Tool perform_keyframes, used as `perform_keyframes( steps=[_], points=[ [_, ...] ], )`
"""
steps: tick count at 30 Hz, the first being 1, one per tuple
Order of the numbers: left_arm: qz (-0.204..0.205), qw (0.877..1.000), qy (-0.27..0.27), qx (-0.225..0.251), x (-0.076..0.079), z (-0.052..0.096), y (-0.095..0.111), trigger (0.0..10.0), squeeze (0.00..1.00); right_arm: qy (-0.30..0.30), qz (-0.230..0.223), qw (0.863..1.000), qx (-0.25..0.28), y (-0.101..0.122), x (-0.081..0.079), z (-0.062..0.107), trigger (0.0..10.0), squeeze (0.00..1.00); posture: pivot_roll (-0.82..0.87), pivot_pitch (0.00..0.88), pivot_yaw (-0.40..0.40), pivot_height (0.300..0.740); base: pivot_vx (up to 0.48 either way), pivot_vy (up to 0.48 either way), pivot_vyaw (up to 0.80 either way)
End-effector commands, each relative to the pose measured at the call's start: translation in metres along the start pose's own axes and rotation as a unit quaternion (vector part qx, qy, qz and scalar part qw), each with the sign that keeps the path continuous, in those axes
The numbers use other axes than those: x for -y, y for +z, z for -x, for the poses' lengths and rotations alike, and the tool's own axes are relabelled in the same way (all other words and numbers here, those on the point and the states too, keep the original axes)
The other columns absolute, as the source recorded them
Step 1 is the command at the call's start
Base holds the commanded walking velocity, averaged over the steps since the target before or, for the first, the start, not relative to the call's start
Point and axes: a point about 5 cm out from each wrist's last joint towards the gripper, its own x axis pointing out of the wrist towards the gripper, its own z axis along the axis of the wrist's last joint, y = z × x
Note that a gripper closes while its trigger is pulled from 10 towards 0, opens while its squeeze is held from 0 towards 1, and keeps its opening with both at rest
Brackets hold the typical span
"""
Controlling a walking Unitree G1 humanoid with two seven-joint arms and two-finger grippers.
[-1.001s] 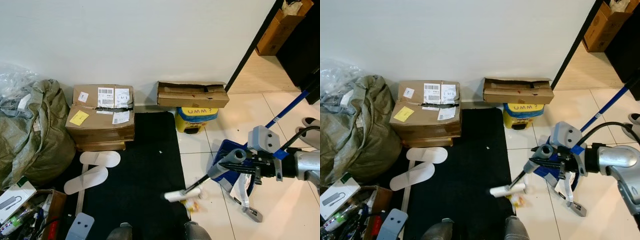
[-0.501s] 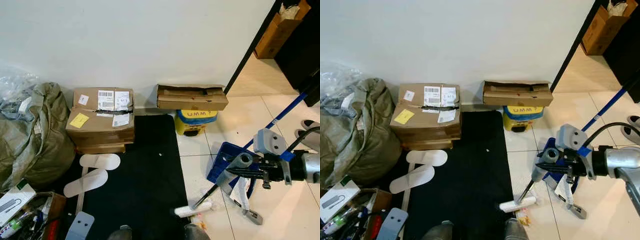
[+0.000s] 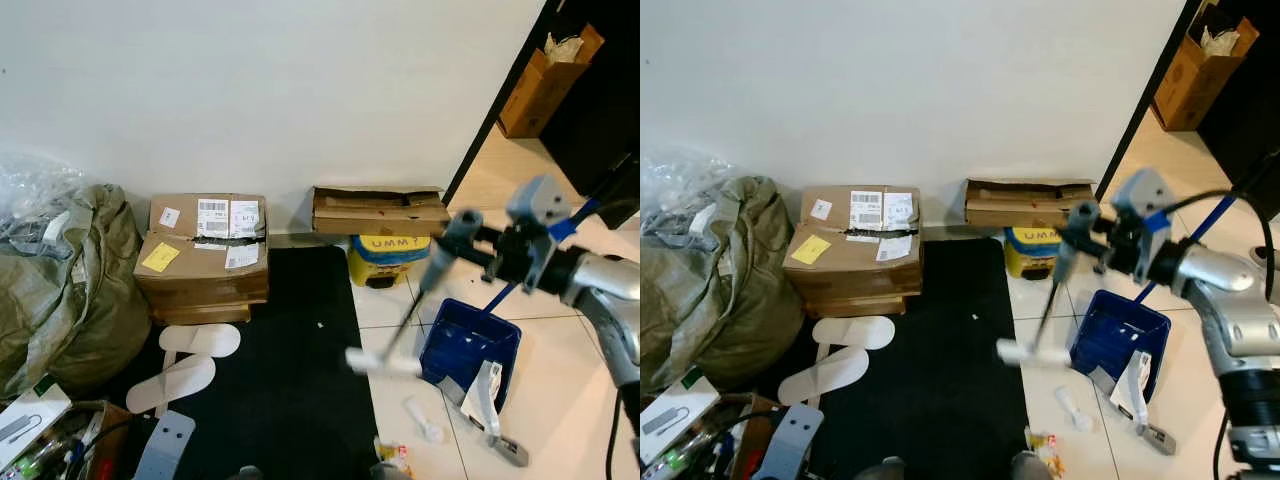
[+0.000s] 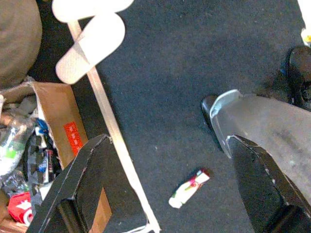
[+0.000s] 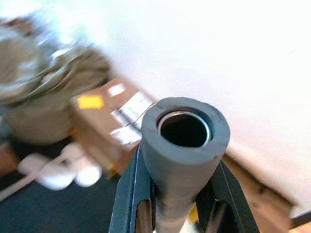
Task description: Sweep floor
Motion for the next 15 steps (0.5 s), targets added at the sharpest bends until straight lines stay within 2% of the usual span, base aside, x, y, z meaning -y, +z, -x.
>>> perform_keyframes(
  steps=[1, 3, 4, 5, 6, 8, 9, 10, 11, 12, 13, 14, 15],
  points=[
    [0.013, 1.0, 0.0, -0.02, 0.004, 0.001, -0.007, 10.0, 0.0, -0.015, -0.004, 0.999, 0.037, 0.012, 0.001, 0.0, 10.0, 0.0, -0.05, 0.09, 0.006, 0.74, 0.0, 0.0, 0.0],
    [0.013, 1.0, 0.0, -0.02, 0.004, 0.001, -0.007, 10.0, 0.0, -0.015, -0.004, 0.999, 0.037, 0.012, 0.001, 0.0, 10.0, 0.0, -0.05, 0.09, 0.006, 0.74, 0.0, 0.0, 0.0],
    [0.013, 1.0, 0.003, -0.027, 0.006, 0.0, -0.007, 10.0, 0.0, -0.027, -0.028, 0.998, 0.045, 0.011, -0.002, -0.004, 10.0, 0.0, -0.06, 0.077, 0.007, 0.74, 0.0, 0.0, 0.0],
    [0.013, 1.0, 0.003, -0.027, 0.006, 0.0, -0.007, 10.0, 0.0, -0.027, -0.028, 0.998, 0.045, 0.011, -0.002, -0.004, 10.0, 0.0, -0.06, 0.077, 0.007, 0.74, 0.0, 0.0, 0.0],
    [0.009, 0.999, 0.001, -0.035, 0.009, -0.001, -0.007, 10.0, 0.0, -0.05, -0.061, 0.996, 0.049, 0.006, -0.006, -0.009, 10.0, 0.0, -0.07, 0.065, 0.005, 0.74, 0.0, 0.0, 0.0],
    [0.009, 0.999, 0.001, -0.035, 0.009, -0.001, -0.007, 10.0, 0.0, -0.05, -0.061, 0.996, 0.049, 0.006, -0.006, -0.009, 10.0, 0.0, -0.07, 0.065, 0.005, 0.74, 0.0, 0.0, 0.0],
    [0.005, 0.999, -0.003, -0.043, 0.012, -0.001, -0.008, 10.0, 0.0, -0.066, -0.106, 0.991, 0.041, -0.005, -0.012, -0.017, 10.0, 0.0, -0.08, 0.044, 0.002, 0.74, 0.0, 0.0, 0.0],
    [0.005, 0.999, -0.003, -0.043, 0.012, -0.001, -0.008, 10.0, 0.0, -0.066, -0.106, 0.991, 0.041, -0.005, -0.012, -0.017, 10.0, 0.0, -0.08, 0.044, 0.002, 0.74, 0.0, 0.0, 0.0],
    [0.002, 0.999, -0.006, -0.048, 0.015, -0.002, -0.009, 10.0, 0.0, -0.084, -0.159, 0.984, 0.016, -0.019, -0.017, -0.026, 10.0, 0.0, -0.09, 0.023, 0.004, 0.74, 0.0, 0.0, 0.0],
    [0.002, 0.999, -0.006, -0.048, 0.015, -0.002, -0.009, 10.0, 0.0, -0.084, -0.159, 0.984, 0.016, -0.019, -0.017, -0.026, 10.0, 0.0, -0.09, 0.023, 0.004, 0.74, 0.0, 0.0, 0.0],
    [0.0, 0.999, -0.008, -0.052, 0.017, -0.002, -0.009, 10.0, 0.0, -0.104, -0.195, 0.975, -0.002, -0.031, -0.024, -0.032, 10.0, 0.0, -0.09, 0.013, 0.004, 0.74, 0.0, 0.0, 0.0],
    [0.0, 0.999, -0.008, -0.052, 0.017, -0.002, -0.009, 10.0, 0.0, -0.104, -0.195, 0.975, -0.002, -0.031, -0.024, -0.032, 10.0, 0.0, -0.09, 0.013, 0.004, 0.74, 0.0, 0.0, 0.0],
    [0.0, 0.999, -0.008, -0.054, 0.018, -0.003, -0.008, 10.0, 0.0, -0.114, -0.225, 0.968, -0.015, -0.04, -0.03, -0.039, 10.0, 0.0, -0.09, 0.006, 0.004, 0.74, -0.244, 0.0, 0.0]
  ],
)
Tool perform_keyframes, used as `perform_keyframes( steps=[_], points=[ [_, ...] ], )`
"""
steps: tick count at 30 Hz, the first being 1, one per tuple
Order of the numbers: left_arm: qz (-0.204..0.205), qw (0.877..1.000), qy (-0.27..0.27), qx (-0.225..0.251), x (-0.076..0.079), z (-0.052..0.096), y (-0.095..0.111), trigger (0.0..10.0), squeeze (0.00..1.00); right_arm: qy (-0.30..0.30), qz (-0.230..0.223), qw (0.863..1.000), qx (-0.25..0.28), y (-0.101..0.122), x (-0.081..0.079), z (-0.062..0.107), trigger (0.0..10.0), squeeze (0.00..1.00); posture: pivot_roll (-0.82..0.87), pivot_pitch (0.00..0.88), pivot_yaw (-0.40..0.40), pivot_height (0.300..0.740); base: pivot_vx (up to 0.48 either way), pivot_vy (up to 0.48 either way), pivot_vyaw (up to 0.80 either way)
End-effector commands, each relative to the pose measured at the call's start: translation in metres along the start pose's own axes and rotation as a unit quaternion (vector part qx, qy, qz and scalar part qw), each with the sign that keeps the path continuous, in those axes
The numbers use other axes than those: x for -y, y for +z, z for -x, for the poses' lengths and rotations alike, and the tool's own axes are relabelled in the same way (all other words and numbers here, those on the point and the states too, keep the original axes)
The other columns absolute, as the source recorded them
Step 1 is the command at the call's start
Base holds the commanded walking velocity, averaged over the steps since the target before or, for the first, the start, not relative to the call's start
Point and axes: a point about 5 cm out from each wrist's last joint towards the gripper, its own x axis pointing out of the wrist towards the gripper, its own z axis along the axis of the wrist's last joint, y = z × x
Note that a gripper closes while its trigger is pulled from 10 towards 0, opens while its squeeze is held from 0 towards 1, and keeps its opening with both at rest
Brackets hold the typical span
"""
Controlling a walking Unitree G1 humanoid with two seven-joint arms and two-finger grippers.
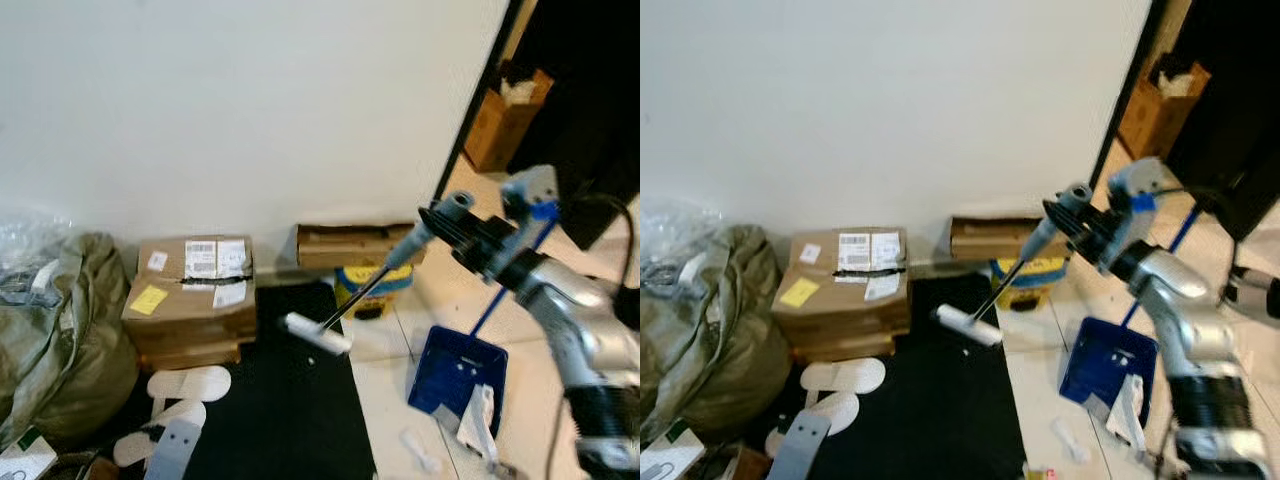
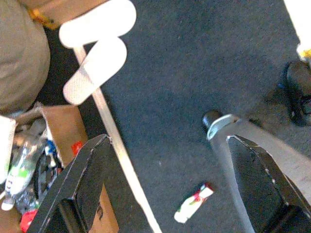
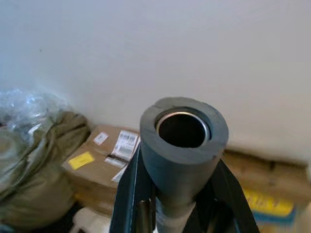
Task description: Sweep floor
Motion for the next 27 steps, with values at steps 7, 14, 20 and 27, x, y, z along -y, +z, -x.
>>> perform_keyframes(
  steps=[7, 14, 20, 27],
  points=[
    [0.0, 1.0, -0.002, -0.025, 0.005, 0.0, -0.005, 10.0, 0.0, -0.078, -0.056, 0.995, -0.023, -0.02, -0.003, -0.02, 10.0, 0.0, -0.1, 0.0, 0.003, 0.74, -0.241, 0.0, 0.0],
    [0.0, 1.0, -0.004, -0.027, 0.008, -0.001, -0.004, 10.0, 0.0, -0.106, -0.045, 0.993, -0.039, -0.033, -0.014, -0.029, 10.0, 0.0, -0.1, 0.0, 0.007, 0.74, -0.242, 0.0, 0.0],
    [-0.003, 0.999, -0.01, -0.03, 0.012, -0.002, -0.003, 10.0, 0.0, -0.121, -0.045, 0.989, -0.068, -0.052, -0.032, -0.034, 10.0, 0.0, -0.11, 0.0, 0.018, 0.74, -0.24, 0.0, 0.0],
    [-0.005, 0.999, -0.012, -0.03, 0.012, -0.003, -0.001, 10.0, 0.0, -0.123, -0.048, 0.988, -0.075, -0.057, -0.036, -0.036, 10.0, 0.0, -0.11, 0.0, 0.028, 0.74, -0.246, 0.0, 0.0]
  ],
)
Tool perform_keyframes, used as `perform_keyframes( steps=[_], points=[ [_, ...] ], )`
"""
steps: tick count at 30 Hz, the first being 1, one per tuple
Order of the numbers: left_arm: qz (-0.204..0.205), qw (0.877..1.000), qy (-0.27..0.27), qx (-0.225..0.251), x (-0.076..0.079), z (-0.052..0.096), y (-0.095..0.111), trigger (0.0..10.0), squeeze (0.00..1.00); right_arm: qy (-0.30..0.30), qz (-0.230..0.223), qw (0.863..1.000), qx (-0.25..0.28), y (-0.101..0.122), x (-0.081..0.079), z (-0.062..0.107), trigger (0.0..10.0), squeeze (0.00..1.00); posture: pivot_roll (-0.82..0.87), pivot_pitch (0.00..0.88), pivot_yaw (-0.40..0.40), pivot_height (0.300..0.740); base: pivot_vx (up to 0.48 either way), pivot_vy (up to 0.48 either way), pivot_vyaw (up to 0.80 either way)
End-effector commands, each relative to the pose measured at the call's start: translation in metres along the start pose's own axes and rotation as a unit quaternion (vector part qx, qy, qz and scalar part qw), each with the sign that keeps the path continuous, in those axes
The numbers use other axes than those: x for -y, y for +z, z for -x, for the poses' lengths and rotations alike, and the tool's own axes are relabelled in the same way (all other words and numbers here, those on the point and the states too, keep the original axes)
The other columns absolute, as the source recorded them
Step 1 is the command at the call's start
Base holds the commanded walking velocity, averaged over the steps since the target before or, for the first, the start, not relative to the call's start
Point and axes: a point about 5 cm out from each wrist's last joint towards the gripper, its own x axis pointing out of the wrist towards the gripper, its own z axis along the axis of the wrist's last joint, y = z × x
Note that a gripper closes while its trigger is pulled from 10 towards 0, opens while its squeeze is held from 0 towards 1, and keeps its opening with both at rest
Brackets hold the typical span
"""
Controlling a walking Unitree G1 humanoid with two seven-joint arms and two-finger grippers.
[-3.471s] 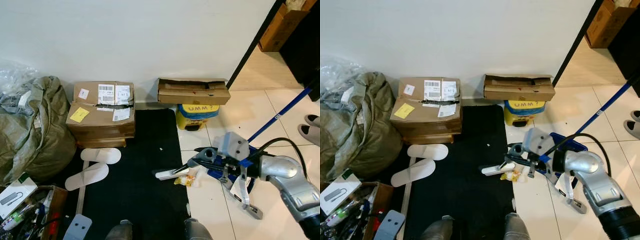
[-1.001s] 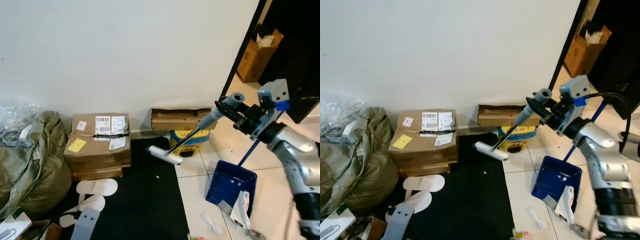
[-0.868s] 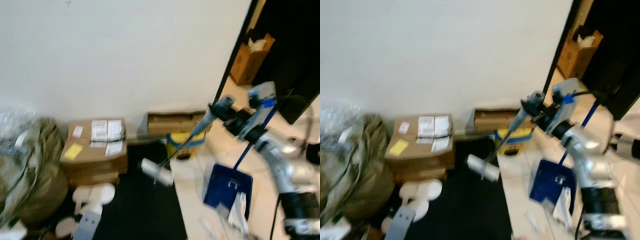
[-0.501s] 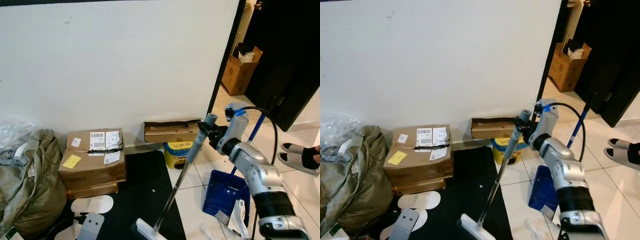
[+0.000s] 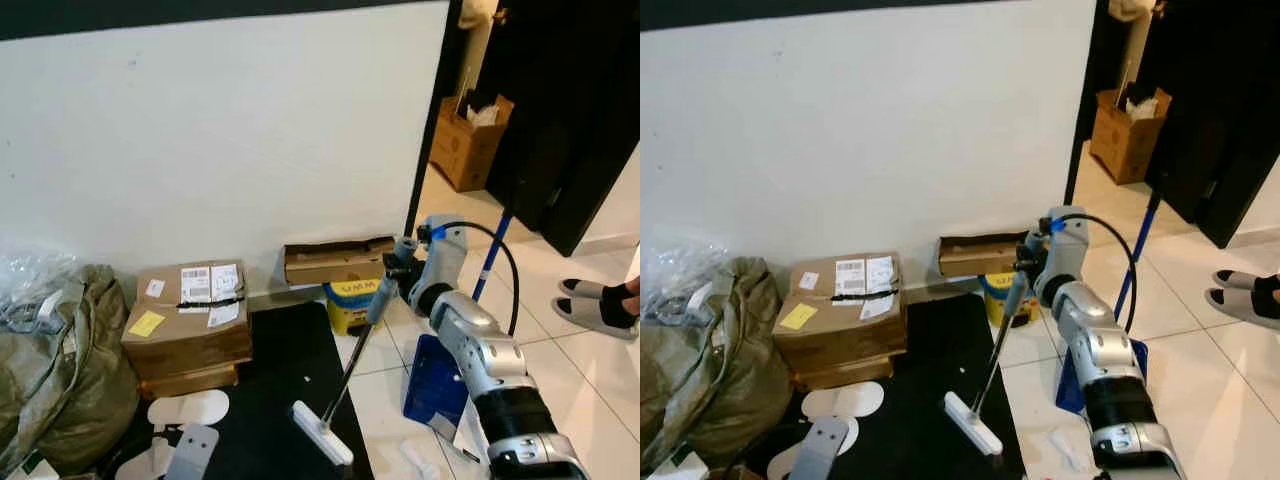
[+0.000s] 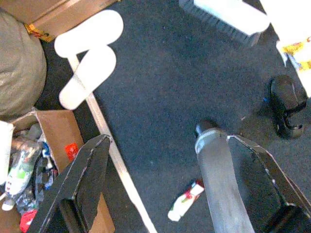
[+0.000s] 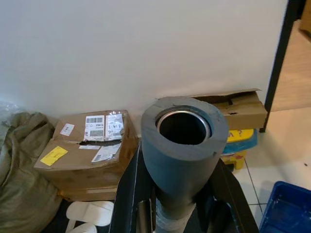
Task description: Sweep floor
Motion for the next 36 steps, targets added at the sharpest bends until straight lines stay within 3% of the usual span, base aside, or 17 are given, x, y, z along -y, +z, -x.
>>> perform_keyframes(
  steps=[1, 7, 18, 36],
  points=[
    [-0.007, 1.0, 0.002, -0.016, -0.003, 0.002, -0.007, 10.0, 0.0, 0.01, -0.001, 1.0, 0.008, 0.001, -0.008, -0.003, 10.0, 0.0, -0.11, 0.0, 0.028, 0.74, -0.251, 0.0, 0.0],
    [-0.009, 1.0, 0.001, -0.014, -0.005, 0.0, -0.003, 10.0, 0.0, 0.014, 0.01, 1.0, 0.006, -0.001, -0.011, -0.004, 10.0, 0.0, -0.11, 0.0, 0.036, 0.74, -0.256, 0.0, 0.0],
    [-0.008, 1.0, 0.0, -0.011, -0.004, -0.001, 0.001, 10.0, 0.0, 0.013, 0.093, 0.995, -0.023, -0.024, -0.021, -0.002, 10.0, 0.0, -0.11, 0.0, 0.026, 0.74, -0.266, 0.0, 0.0],
    [-0.003, 1.0, -0.006, -0.011, -0.001, -0.001, 0.001, 10.0, 0.0, 0.021, 0.11, 0.993, -0.027, -0.028, -0.027, -0.005, 10.0, 0.0, -0.1, 0.0, 0.02, 0.74, -0.27, 0.0, 0.0]
  ],
)
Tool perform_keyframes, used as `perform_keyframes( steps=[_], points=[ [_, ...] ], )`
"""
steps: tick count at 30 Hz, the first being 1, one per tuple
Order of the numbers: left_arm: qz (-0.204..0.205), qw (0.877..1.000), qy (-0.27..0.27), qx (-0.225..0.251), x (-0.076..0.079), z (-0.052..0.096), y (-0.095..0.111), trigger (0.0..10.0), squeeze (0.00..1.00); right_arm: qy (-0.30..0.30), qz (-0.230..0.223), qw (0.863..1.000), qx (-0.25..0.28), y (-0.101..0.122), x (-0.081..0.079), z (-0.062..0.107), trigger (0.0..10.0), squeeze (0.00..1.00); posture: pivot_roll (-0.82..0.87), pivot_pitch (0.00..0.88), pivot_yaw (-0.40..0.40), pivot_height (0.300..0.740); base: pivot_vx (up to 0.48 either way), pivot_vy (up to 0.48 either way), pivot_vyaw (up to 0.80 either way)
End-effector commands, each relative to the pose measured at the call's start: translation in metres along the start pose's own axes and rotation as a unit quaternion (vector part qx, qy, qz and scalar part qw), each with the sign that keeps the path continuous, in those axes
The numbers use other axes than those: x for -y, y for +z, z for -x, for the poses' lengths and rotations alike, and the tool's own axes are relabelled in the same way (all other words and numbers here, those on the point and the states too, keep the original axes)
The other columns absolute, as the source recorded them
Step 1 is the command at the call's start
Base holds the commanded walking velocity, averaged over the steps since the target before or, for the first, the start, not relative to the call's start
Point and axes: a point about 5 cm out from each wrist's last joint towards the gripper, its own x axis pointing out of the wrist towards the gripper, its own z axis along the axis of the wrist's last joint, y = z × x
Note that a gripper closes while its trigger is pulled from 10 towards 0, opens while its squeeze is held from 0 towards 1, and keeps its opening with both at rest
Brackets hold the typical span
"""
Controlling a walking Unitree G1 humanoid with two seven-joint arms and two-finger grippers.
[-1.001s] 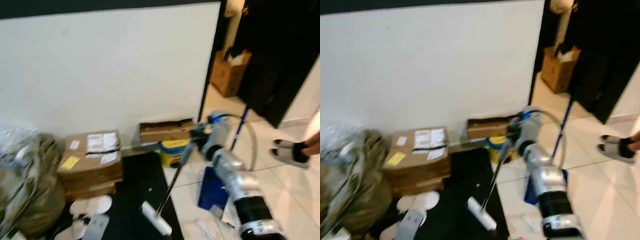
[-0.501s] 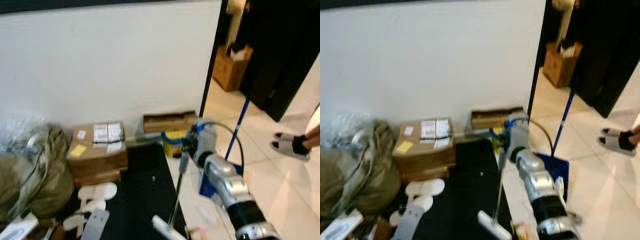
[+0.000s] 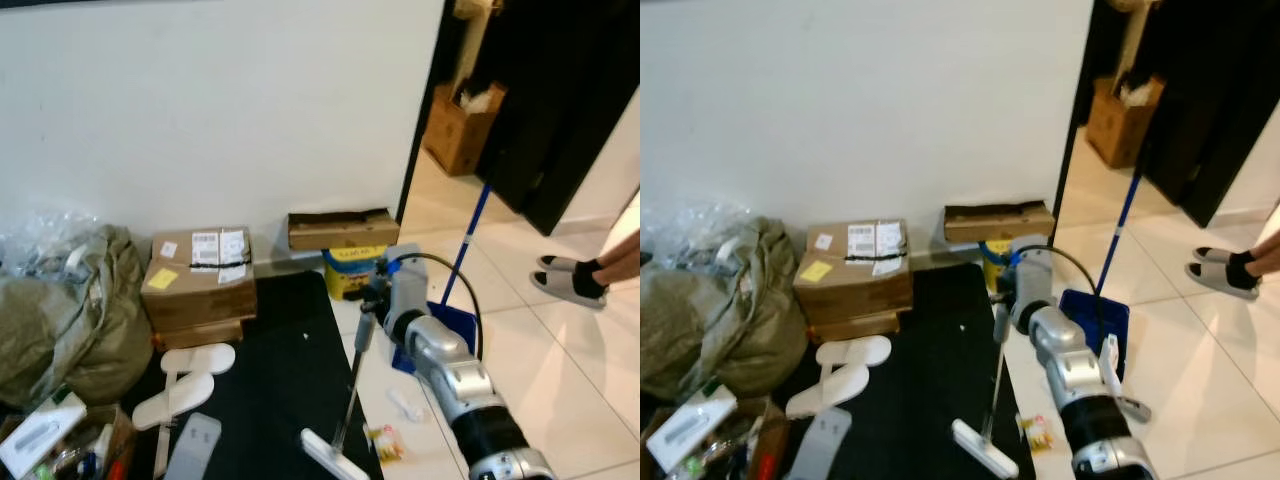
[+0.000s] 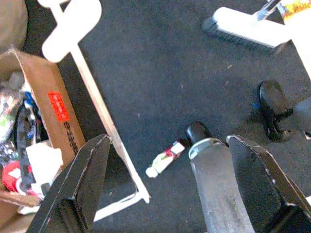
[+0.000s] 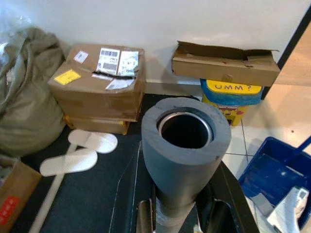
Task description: Sweep floor
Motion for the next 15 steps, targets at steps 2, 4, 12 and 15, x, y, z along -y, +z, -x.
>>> perform_keyframes(
  steps=[2, 4, 12, 15],
  points=[
    [-0.002, 1.0, 0.001, -0.011, -0.0026, 0.0015, -0.0061, 10.0, 0.0, 0.005, 0.011, 1.0, 0.029, 0.0123, -0.0043, -0.0029, 10.0, 0.0, -0.1, 0.0, 0.02, 0.74, -0.274, 0.0, 0.0],
    [0.0, 1.0, -0.002, -0.011, -0.0021, 0.0015, -0.006, 10.0, 0.0, 0.004, 0.011, 1.0, 0.029, 0.0123, -0.0048, -0.003, 10.0, 0.0, -0.1, 0.0, 0.022, 0.74, 0.0, 0.0, 0.0],
    [0.017, 0.999, -0.031, -0.015, 0.0022, 0.001, -0.0057, 10.0, 0.0, 0.005, 0.013, 0.999, 0.03, 0.0118, -0.0066, -0.0039, 10.0, 0.0, -0.1, 0.0, 0.022, 0.74, 0.0, -0.085, 0.0],
    [0.021, 0.999, -0.033, -0.017, 0.0037, 0.001, -0.0063, 10.0, 0.0, 0.007, 0.014, 0.999, 0.029, 0.0116, -0.0077, -0.0038, 10.0, 0.0, -0.11, 0.0, 0.022, 0.74, 0.0, -0.45, 0.0]
  ],
)
